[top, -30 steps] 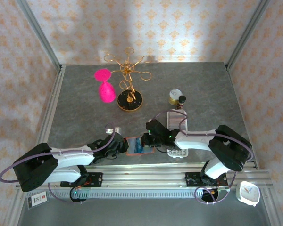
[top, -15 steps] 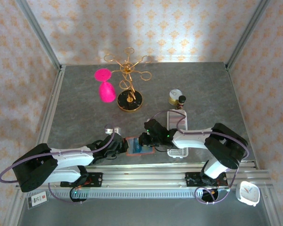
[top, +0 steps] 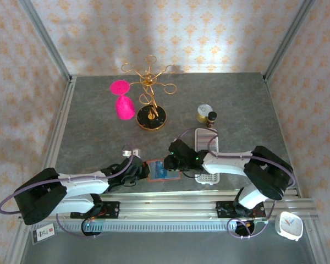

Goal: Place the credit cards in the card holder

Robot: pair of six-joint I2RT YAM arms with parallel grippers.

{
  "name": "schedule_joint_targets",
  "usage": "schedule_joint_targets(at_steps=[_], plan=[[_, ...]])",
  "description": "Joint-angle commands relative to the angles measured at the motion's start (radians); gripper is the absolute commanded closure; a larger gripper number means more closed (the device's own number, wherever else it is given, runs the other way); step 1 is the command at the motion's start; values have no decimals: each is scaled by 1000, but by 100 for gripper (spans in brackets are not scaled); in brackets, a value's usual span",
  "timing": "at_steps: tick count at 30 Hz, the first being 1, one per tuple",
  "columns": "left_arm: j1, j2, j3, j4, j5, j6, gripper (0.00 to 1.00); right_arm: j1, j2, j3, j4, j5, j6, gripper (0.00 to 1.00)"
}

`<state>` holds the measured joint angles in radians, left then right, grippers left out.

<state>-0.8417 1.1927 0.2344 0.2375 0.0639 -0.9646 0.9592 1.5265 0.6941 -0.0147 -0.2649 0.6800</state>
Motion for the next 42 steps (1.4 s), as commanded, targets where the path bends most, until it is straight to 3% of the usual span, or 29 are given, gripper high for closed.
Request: schedule_joint_targets(at_steps=[1, 8, 42], plan=[[4, 11, -22, -67, -12, 2, 97, 1, -10, 2, -25, 33, -3, 83], [4, 9, -26, -54, -3, -1, 95, 19, 43, 23, -30, 35, -13, 99], [-6, -12, -76, -7, -5, -26, 69, 104, 125, 88, 98, -4, 71, 96]])
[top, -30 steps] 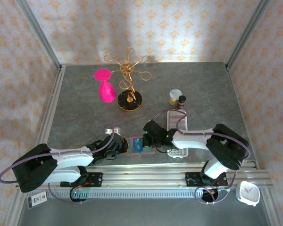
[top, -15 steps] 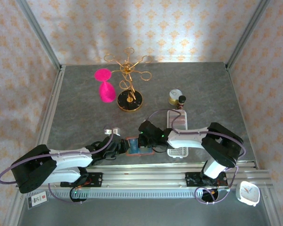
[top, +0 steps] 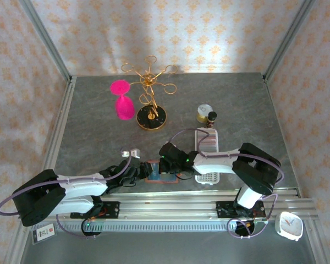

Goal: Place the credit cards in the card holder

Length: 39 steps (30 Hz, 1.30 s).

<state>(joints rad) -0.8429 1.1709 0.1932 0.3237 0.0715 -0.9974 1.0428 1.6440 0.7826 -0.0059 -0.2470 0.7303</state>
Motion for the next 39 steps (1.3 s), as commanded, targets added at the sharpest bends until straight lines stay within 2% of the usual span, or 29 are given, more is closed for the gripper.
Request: schedule_joint_targets(at_steps=[1, 9, 13, 22, 24, 39], plan=[[-8, 12, -32, -98, -18, 9, 70, 19, 2, 0, 86, -17, 20, 96], [-28, 77, 16, -198, -102, 40, 85, 20, -71, -17, 61, 34, 15, 89], [-35, 135, 53, -247, -123, 49, 88, 20, -106, -22, 26, 78, 13, 83], [-42, 182, 63, -250, -129, 47, 88, 20, -203, -56, -78, 233, 26, 79], [-44, 184, 64, -241, -121, 49, 88, 20, -210, -64, -90, 248, 33, 76], [-47, 181, 71, -251, -124, 45, 89, 20, -149, -113, -52, 220, 61, 68]])
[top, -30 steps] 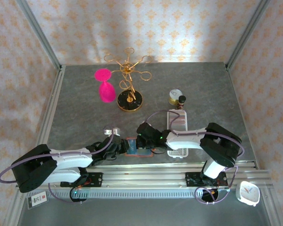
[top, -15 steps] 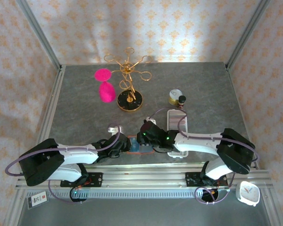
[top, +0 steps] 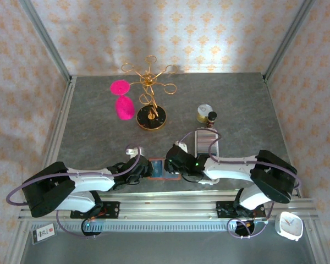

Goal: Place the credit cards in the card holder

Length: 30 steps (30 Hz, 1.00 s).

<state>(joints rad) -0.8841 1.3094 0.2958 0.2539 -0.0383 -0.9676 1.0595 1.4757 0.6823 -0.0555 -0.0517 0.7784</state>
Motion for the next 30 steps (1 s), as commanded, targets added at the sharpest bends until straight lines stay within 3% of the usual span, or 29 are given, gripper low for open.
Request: schedule_joint_targets(at_steps=[1, 16, 23, 30], plan=[[-6, 41, -33, -179, -12, 14, 88, 3, 23, -11, -11, 28, 13, 68], [-7, 39, -41, -179, -21, 13, 88, 3, 26, -15, -24, 36, 22, 61], [-8, 38, -40, -176, -17, 13, 88, 3, 37, -15, 82, -64, 25, 78], [-10, 20, -48, -171, -14, 7, 88, 3, -19, 0, 6, 23, 31, 93]])
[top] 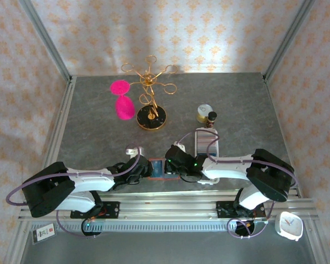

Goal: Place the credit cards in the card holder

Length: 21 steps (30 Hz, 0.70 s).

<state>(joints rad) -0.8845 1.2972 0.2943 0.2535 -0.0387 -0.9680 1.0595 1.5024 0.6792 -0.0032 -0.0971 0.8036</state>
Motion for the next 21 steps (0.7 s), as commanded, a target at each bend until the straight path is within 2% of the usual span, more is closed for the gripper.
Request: schedule_joint_targets(at_steps=[1, 3, 9, 10, 12, 13, 21], plan=[[-9, 30, -47, -171, -15, 9, 88, 4, -57, 3, -62, 89, 10, 95], [-9, 31, -50, -171, -21, 7, 88, 3, -94, -13, -69, 115, 20, 100], [-10, 32, -47, -164, -13, 5, 88, 3, -126, -61, 39, 39, 38, 100], [-10, 30, -47, -162, -9, 5, 88, 3, -119, -65, 63, 19, 38, 98], [-11, 24, -47, -157, -1, 6, 86, 4, -96, -61, 92, -12, 38, 83], [-11, 19, -47, -159, 0, 5, 86, 3, -82, -57, 99, -21, 36, 79], [-10, -43, -71, -154, -1, -19, 77, 3, -4, -44, 258, -122, 62, 65]])
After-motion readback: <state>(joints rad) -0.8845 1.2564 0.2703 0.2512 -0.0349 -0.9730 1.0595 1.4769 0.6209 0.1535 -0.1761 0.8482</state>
